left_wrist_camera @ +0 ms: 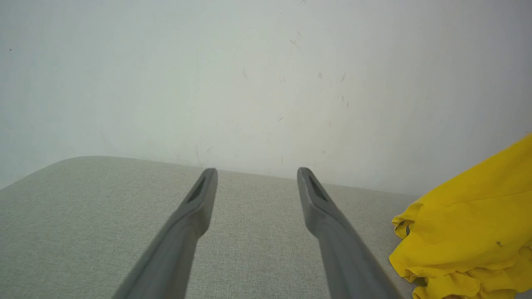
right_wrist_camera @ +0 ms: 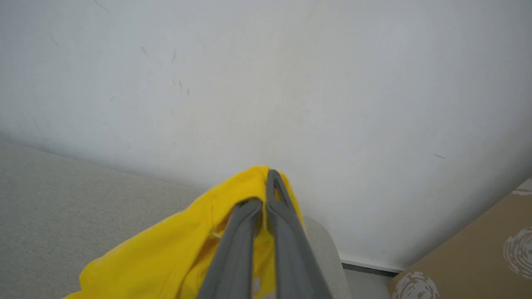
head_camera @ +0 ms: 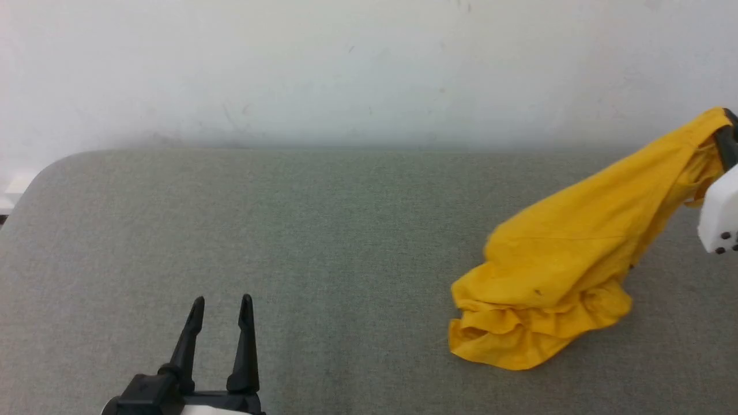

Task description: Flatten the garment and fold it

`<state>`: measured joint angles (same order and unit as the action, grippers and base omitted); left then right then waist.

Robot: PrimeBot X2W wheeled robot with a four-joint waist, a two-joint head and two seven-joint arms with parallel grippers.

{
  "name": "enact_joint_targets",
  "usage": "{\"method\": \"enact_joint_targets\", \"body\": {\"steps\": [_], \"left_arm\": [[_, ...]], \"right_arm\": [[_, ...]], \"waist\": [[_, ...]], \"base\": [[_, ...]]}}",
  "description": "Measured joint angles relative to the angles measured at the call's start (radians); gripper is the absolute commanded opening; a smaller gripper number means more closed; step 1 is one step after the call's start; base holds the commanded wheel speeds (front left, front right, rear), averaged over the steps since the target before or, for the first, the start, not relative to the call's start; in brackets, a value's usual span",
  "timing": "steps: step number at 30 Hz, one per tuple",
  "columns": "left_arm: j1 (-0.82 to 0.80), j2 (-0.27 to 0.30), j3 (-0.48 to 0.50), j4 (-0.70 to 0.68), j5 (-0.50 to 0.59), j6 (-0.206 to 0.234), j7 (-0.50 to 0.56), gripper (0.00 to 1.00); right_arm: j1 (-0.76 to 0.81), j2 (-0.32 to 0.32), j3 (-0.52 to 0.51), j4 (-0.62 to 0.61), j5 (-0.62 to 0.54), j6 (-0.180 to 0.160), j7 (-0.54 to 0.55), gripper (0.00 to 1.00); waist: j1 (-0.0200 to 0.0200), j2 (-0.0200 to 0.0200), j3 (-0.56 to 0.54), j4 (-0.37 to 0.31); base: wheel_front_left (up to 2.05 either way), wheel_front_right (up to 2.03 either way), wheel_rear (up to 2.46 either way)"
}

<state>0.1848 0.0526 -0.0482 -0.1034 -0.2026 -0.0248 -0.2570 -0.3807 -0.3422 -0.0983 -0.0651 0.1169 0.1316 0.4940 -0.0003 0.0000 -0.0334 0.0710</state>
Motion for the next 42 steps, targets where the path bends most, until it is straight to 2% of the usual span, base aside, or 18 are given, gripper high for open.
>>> {"method": "enact_joint_targets", "body": {"steps": [3,6,14,16,17,19,23,26,29,34,38,42], "left_arm": [[0.000,0.000,-0.006,-0.004,0.000,0.000,0.000,1.00],[0.000,0.000,-0.010,-0.003,0.000,-0.001,0.000,1.00],[-0.010,0.000,-0.006,0.003,0.000,-0.018,0.000,1.00],[-0.014,0.000,-0.006,0.007,0.000,-0.020,0.000,1.00],[-0.015,-0.001,-0.006,0.010,0.000,-0.025,0.000,1.00],[-0.023,0.000,-0.005,0.013,0.000,-0.027,0.000,1.00],[-0.030,-0.001,-0.006,0.016,0.000,-0.027,0.000,1.00],[-0.033,-0.001,-0.007,0.018,0.000,-0.027,0.000,1.00],[-0.033,-0.001,-0.010,0.018,0.000,-0.027,0.000,1.00],[-0.034,-0.001,-0.016,0.017,0.000,-0.027,0.000,1.00],[-0.047,-0.001,-0.019,0.018,-0.001,-0.027,0.000,1.00],[-0.068,-0.001,-0.025,0.025,-0.004,-0.028,0.000,1.00]], "right_arm": [[0.042,-0.011,-0.037,-0.054,0.000,0.000,0.065,0.00],[0.158,0.012,-0.108,-0.079,0.001,0.000,0.093,0.00],[0.510,0.153,-0.256,-0.055,-0.022,0.000,0.074,0.00],[0.545,0.184,-0.271,-0.028,-0.026,0.000,0.046,0.20],[0.554,0.190,-0.271,-0.014,-0.034,0.000,0.033,0.35],[0.554,0.206,-0.277,0.006,-0.039,0.000,0.003,1.00],[0.525,0.220,-0.266,0.007,-0.037,0.000,-0.039,1.00],[0.478,0.218,-0.220,-0.040,-0.010,0.000,-0.049,1.00],[0.441,0.210,-0.149,-0.101,0.017,0.000,-0.050,1.00],[0.430,0.191,0.016,-0.165,0.035,0.000,0.012,1.00],[0.419,0.189,0.126,-0.153,0.059,0.000,0.054,1.00],[0.397,0.160,0.216,-0.065,0.068,0.000,0.084,1.00]], "waist": [[0.0000,0.0000,-0.003,-0.014],[0.0003,0.0000,0.011,-0.017],[0.0002,0.0000,0.061,-0.006],[0.0003,0.0000,0.072,-0.006],[0.0003,0.0000,0.077,-0.007],[0.0003,0.0000,0.082,-0.013],[0.0003,0.0000,0.083,-0.028],[0.0003,0.0000,0.079,-0.033],[0.0003,0.0000,0.077,-0.032],[0.0003,0.0000,0.086,-0.014],[0.0003,0.0000,0.102,0.007],[0.0003,0.0000,0.118,0.038]], "base": [[0.00,0.00,0.00],[0.00,0.00,0.00],[0.00,0.00,0.00],[0.00,0.00,0.00],[0.00,0.00,0.00],[0.00,0.00,0.00],[0.00,0.00,0.00],[0.00,0.00,0.00],[0.00,0.00,0.00],[0.00,0.00,0.00],[0.00,0.00,0.00],[0.00,0.00,0.00]]}}
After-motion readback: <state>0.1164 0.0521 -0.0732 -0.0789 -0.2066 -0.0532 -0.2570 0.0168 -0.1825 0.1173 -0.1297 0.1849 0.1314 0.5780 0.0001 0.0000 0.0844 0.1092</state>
